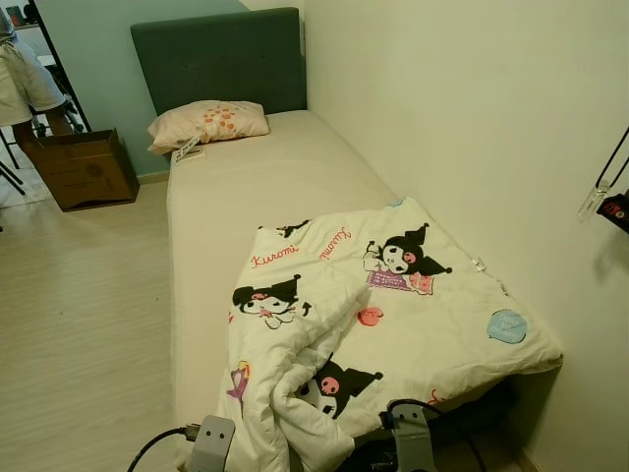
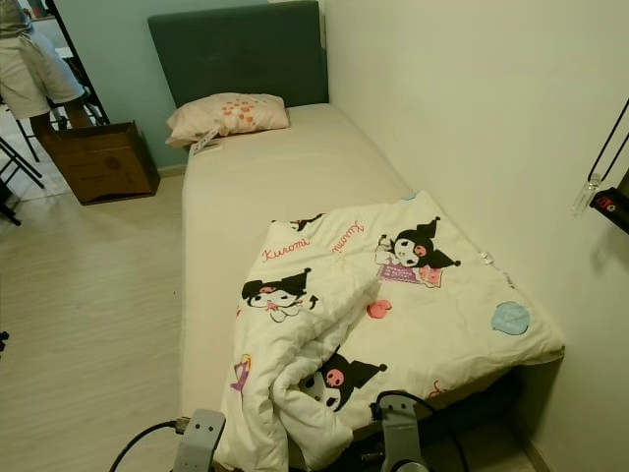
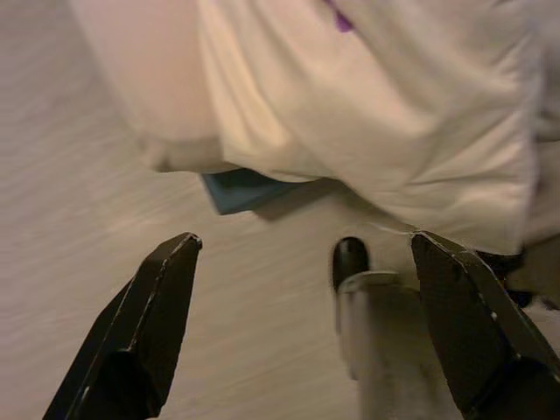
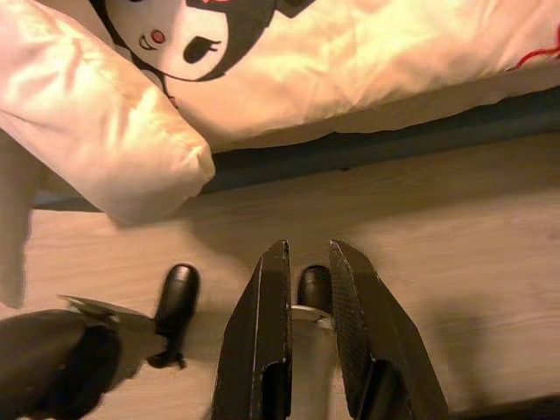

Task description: Clean up the room

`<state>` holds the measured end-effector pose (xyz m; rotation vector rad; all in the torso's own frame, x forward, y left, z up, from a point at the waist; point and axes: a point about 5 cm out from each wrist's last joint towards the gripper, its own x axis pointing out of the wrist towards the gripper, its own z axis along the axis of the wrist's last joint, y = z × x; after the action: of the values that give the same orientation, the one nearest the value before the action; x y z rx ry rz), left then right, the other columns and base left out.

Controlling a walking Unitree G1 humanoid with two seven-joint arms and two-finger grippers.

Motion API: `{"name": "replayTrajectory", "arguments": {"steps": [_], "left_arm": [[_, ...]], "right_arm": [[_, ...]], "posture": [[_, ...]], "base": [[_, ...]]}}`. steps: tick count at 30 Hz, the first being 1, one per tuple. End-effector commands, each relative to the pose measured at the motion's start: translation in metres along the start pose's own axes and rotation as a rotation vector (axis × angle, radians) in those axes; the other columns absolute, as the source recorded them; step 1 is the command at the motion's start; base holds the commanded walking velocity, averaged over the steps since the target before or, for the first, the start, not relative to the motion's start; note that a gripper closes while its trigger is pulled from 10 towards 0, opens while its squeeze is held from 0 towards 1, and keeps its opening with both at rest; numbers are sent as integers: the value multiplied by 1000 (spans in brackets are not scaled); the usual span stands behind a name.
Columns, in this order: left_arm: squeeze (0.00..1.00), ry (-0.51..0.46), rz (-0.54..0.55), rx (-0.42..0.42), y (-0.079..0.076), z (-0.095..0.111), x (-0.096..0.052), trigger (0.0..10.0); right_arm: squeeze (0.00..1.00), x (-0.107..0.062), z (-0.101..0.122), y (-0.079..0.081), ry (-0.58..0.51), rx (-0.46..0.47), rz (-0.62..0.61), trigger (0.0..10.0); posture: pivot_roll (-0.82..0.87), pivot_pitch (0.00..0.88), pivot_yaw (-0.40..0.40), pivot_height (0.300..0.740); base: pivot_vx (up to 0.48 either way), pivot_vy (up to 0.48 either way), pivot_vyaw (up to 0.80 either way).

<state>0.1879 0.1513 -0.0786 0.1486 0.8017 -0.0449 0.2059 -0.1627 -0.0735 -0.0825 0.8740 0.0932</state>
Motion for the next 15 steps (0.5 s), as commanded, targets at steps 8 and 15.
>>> {"name": "replayTrajectory", "arguments": {"steps": [8, 15], "left_arm": [[0, 3, 19, 11, 7, -2, 0, 10000], [0, 6, 16, 9, 5, -2, 0, 10000]], "right_arm": [[0, 0, -1, 3, -2, -3, 5, 10000], [0, -1, -3, 0, -4, 59, -2, 10000]], "posture": [[-31, 50, 21, 740], [-42, 55, 23, 740]], "base": [[0, 0, 0], [0, 0, 0]]}}
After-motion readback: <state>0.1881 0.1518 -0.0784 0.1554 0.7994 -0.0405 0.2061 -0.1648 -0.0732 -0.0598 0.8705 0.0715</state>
